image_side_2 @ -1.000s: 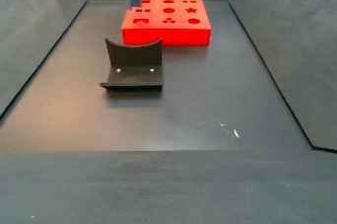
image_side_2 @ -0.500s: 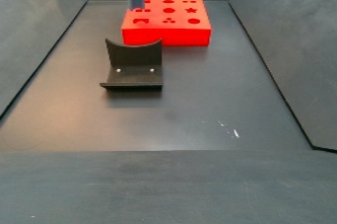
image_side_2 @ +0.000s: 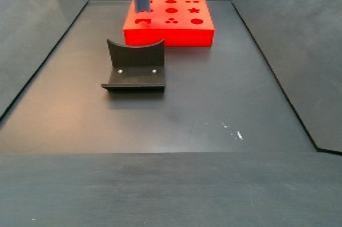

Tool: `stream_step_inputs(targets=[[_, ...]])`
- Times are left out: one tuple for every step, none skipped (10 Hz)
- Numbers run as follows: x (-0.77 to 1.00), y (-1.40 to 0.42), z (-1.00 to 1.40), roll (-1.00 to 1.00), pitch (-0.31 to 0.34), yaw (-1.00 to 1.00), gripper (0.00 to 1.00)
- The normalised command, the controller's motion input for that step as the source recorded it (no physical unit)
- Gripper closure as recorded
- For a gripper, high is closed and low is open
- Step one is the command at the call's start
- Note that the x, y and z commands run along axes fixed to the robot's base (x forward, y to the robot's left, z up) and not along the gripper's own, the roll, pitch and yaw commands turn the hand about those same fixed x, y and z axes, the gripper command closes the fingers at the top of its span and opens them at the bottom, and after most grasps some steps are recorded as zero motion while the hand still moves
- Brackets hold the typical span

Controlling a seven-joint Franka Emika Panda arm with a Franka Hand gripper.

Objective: Insert the arch object.

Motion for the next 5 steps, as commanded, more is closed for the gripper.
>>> stream_step_inputs(targets=[[0.38, -0.06, 0.00, 0.03, 0.000, -0.67, 1.00], [0.51, -0.08, -0.01, 0.04, 0.000, -0.56, 1.00], [0.54, -0.13, 0.00, 0.10, 0.000, -0.46, 1.00], [0.43, -0.13, -0.01, 0.13, 0.000, -0.29, 1.00], [0.30, -0.07, -0.07, 0.13, 0.020, -0.27, 1.00]])
